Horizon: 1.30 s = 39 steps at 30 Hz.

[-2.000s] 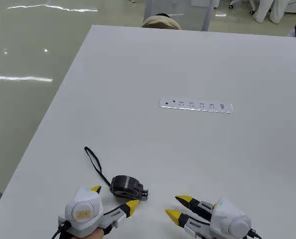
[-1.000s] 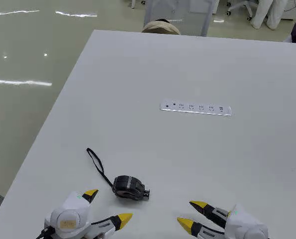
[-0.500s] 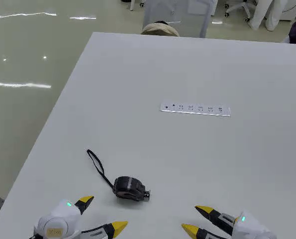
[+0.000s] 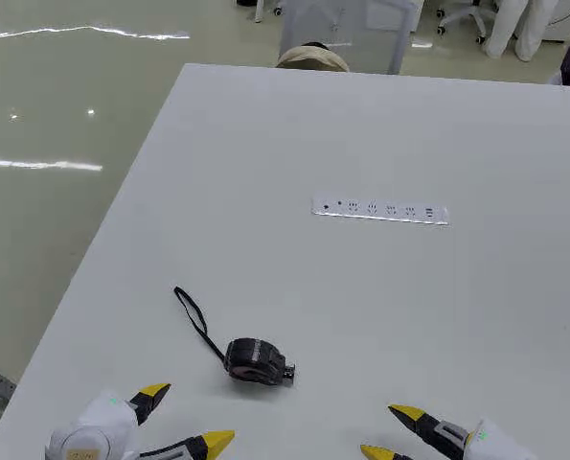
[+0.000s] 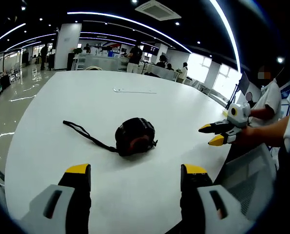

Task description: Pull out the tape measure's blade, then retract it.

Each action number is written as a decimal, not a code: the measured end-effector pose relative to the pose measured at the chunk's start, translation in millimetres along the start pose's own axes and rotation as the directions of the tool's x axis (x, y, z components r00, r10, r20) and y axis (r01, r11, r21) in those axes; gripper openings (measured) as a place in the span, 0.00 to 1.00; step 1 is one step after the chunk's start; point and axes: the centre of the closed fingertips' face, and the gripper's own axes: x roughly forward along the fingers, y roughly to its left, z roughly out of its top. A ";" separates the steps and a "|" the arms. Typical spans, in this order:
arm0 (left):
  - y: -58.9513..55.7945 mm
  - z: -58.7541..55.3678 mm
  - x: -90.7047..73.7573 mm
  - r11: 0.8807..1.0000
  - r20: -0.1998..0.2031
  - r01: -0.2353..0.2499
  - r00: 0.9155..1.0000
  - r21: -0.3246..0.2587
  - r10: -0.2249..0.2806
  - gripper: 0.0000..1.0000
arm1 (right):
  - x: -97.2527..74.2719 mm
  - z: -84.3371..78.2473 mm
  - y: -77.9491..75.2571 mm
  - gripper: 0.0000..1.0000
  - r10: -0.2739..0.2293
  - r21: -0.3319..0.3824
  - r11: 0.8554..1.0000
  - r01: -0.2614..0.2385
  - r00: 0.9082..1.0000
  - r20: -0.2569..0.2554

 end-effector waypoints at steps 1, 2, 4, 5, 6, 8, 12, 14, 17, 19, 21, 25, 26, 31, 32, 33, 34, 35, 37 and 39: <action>0.0 0.6 -0.8 1.000 0.001 -0.002 1.000 0.004 0.002 0.73 | -1.0 1.3 0.4 0.43 -0.003 0.005 1.000 0.003 1.000 0.004; 1.0 0.1 -2.3 1.000 0.000 -0.004 1.000 0.011 0.004 0.73 | -2.7 3.3 0.8 0.44 -0.007 0.006 1.000 0.007 1.000 0.012; 1.9 -1.4 -4.2 1.000 0.000 -0.002 1.000 0.007 0.002 0.73 | -4.0 2.7 0.5 0.44 -0.011 0.007 1.000 0.011 1.000 0.016; 2.1 -2.2 -5.9 1.000 -0.001 -0.001 1.000 0.002 0.001 0.73 | -4.6 2.6 1.4 0.44 -0.012 0.006 1.000 0.012 1.000 0.015; 2.0 -2.9 -7.2 1.000 -0.004 0.000 1.000 -0.001 0.000 0.73 | -5.1 2.9 2.3 0.45 -0.011 0.004 1.000 0.011 1.000 0.014; 2.2 -2.8 -11.9 1.000 -0.002 -0.004 1.000 0.008 0.004 0.73 | -6.9 3.6 4.0 0.45 -0.012 0.002 1.000 0.012 1.000 0.012; 8.2 -9.0 -20.5 1.000 -0.007 -0.017 1.000 0.007 0.017 0.74 | -10.9 3.6 4.3 0.45 -0.022 0.003 1.000 0.022 1.000 0.009; 11.1 -11.9 -23.7 1.000 -0.006 -0.023 1.000 -0.013 0.023 0.74 | -12.6 4.2 5.2 0.46 -0.025 0.002 1.000 0.025 1.000 0.012; 14.2 -16.5 -29.3 0.999 -0.005 -0.035 0.999 -0.019 0.035 0.74 | -15.6 3.9 7.5 0.46 -0.027 -0.004 1.000 0.027 1.000 0.009; 14.2 -19.4 -31.6 0.999 -0.010 -0.039 0.999 -0.021 0.039 0.74 | -17.0 3.3 8.0 0.47 -0.029 -0.001 1.000 0.029 1.000 0.012; 14.0 -21.0 -33.2 0.999 -0.011 -0.041 0.999 -0.024 0.040 0.74 | -18.2 2.8 8.7 0.48 -0.030 -0.003 1.000 0.030 0.999 0.011; 15.0 -24.7 -36.0 0.998 -0.008 -0.044 0.999 -0.038 0.044 0.75 | -21.7 2.1 9.9 0.49 -0.036 -0.002 0.999 0.036 0.999 0.013; 15.2 -25.6 -36.6 0.998 -0.009 -0.045 0.999 -0.040 0.045 0.75 | -22.6 1.7 10.1 0.49 -0.037 -0.002 0.999 0.037 0.999 0.015; 17.6 -29.9 -39.1 0.998 -0.010 -0.049 0.999 -0.049 0.049 0.75 | -29.6 0.4 10.9 0.50 -0.049 0.005 0.999 0.049 0.999 0.020; 18.0 -30.4 -40.0 0.997 -0.008 -0.049 0.999 -0.053 0.049 0.75 | -31.6 0.8 11.6 0.50 -0.053 0.007 0.999 0.053 0.998 0.022; 18.6 -30.8 -40.6 0.997 -0.007 -0.052 0.999 -0.056 0.052 0.75 | -32.6 -0.5 11.0 0.50 -0.056 0.007 0.998 0.056 0.998 0.022; 19.4 -31.3 -41.1 0.997 -0.005 -0.054 0.999 -0.057 0.054 0.75 | -33.6 -1.8 10.2 0.50 -0.058 0.005 0.998 0.058 0.998 0.023; 22.1 -32.7 -41.4 0.996 -0.004 -0.059 0.998 -0.061 0.059 0.75 | -35.2 -2.6 9.7 0.50 -0.060 0.008 0.998 0.060 0.998 0.026; 21.8 -32.1 -42.5 0.995 0.000 -0.062 0.998 -0.074 0.062 0.75 | -37.6 -3.0 9.8 0.50 -0.065 0.007 0.998 0.065 0.997 0.030; 22.8 -33.4 -42.9 0.995 0.005 -0.064 0.998 -0.074 0.065 0.75 | -39.2 -3.7 9.6 0.50 -0.069 0.007 0.998 0.069 0.997 0.033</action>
